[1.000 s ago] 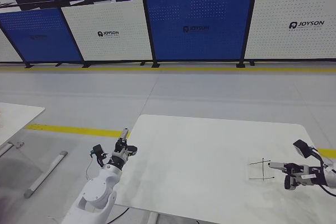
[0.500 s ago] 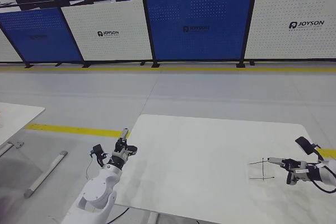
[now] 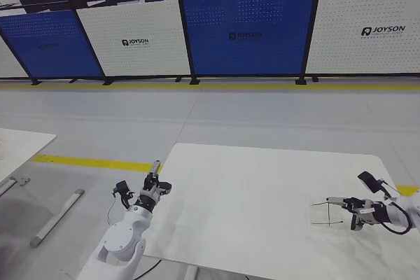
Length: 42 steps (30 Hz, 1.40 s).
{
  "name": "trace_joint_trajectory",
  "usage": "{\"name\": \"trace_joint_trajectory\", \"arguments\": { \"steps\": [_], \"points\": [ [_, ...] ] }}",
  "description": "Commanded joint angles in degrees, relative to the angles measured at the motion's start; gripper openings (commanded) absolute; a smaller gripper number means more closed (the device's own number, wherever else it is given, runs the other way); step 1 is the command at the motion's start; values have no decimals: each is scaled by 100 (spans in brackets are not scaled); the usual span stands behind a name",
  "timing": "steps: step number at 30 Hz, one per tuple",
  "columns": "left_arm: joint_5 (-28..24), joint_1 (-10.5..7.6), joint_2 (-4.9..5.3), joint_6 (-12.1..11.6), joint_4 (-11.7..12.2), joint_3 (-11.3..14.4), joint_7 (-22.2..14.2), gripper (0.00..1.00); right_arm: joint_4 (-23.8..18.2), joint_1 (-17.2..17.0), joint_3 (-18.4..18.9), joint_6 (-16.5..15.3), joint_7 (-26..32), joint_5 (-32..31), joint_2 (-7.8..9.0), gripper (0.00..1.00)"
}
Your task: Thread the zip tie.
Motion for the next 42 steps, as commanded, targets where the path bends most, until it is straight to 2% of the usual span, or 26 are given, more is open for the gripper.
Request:
{"name": "trace_joint_trajectory", "arguments": {
  "steps": [1,8,11,21,26,27,29,31,33,35,37,42],
  "points": [
    [0,0,0,0,0,0,0,100,0,0,0,0,0,0,0,100],
    [0,0,0,0,0,0,0,100,-147,-116,-8,-199,209,3,20,100],
    [0,0,0,0,0,0,0,100,-272,-199,59,-103,196,-18,49,100],
    [0,0,0,0,0,0,0,100,-272,-199,59,-103,196,-18,49,100],
    [0,0,0,0,0,0,0,100,-167,-321,284,-346,166,134,106,100],
    [0,0,0,0,0,0,0,100,-195,-348,320,-343,182,128,120,98],
    [0,0,0,0,0,0,0,100,-254,-398,387,-240,177,47,153,82],
    [0,0,0,0,0,0,0,100,-338,-435,415,-113,206,-30,176,79],
    [0,0,0,0,0,0,0,100,-370,-438,407,4,244,-106,185,56],
    [0,0,0,0,0,0,0,100,-378,-421,373,114,275,-154,181,56],
    [0,0,0,0,0,0,0,100,-342,-385,337,196,285,-167,169,49],
    [0,0,0,0,0,0,0,100,-162,-247,173,492,153,-275,109,47]
  ]
}}
